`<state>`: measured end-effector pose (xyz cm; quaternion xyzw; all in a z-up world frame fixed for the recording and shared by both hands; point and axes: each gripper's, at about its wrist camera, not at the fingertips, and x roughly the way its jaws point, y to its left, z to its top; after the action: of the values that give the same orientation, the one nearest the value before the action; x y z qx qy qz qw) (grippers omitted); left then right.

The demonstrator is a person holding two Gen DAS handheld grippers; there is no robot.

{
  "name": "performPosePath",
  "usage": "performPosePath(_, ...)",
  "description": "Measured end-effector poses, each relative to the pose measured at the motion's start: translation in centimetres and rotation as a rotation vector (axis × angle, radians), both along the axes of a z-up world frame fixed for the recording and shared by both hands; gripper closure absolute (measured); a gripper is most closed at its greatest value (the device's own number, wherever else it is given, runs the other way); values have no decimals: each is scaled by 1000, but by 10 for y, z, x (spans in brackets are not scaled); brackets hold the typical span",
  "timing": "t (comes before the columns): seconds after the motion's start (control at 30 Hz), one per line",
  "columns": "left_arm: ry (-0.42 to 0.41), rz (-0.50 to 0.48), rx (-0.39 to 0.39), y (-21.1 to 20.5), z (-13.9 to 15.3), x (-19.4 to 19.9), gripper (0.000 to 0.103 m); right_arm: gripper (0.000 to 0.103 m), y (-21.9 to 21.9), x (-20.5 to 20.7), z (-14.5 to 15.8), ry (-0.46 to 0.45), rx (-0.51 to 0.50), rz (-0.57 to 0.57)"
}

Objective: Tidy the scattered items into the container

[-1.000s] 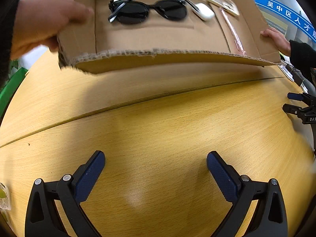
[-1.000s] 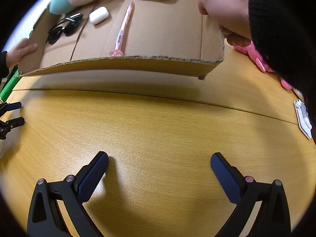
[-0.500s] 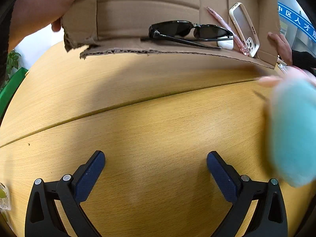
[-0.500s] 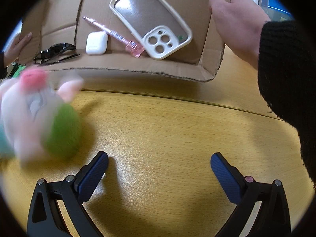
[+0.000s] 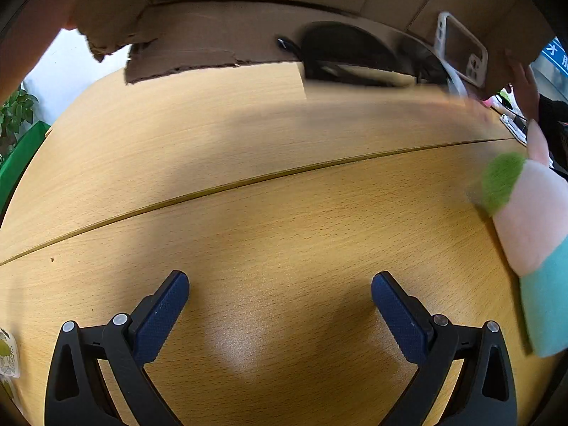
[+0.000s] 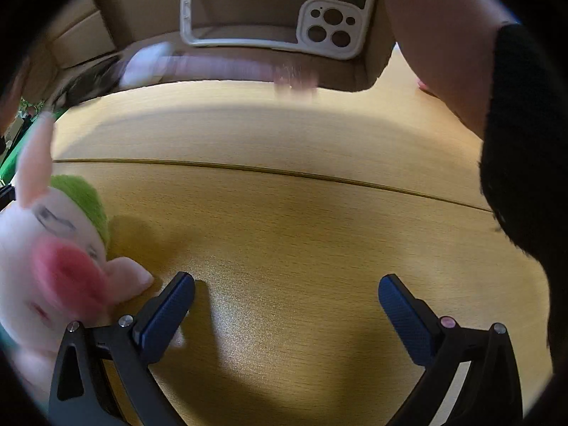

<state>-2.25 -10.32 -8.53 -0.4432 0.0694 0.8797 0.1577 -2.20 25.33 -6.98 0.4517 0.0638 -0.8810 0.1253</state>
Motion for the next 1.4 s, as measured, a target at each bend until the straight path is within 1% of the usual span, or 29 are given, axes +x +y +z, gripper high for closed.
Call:
performPosePath(1.07,1,-8,-1,-6,-3,-5,0,0,-5,0,3,1,0,6)
performPosePath(1.27,0,-9,-1,-6,-3,-7,0,0,-10,8,6,1,0,66)
performPosePath(1.4,0,-10,-1,-6,-3,-7,0,0,-11,7,7,1,0,67)
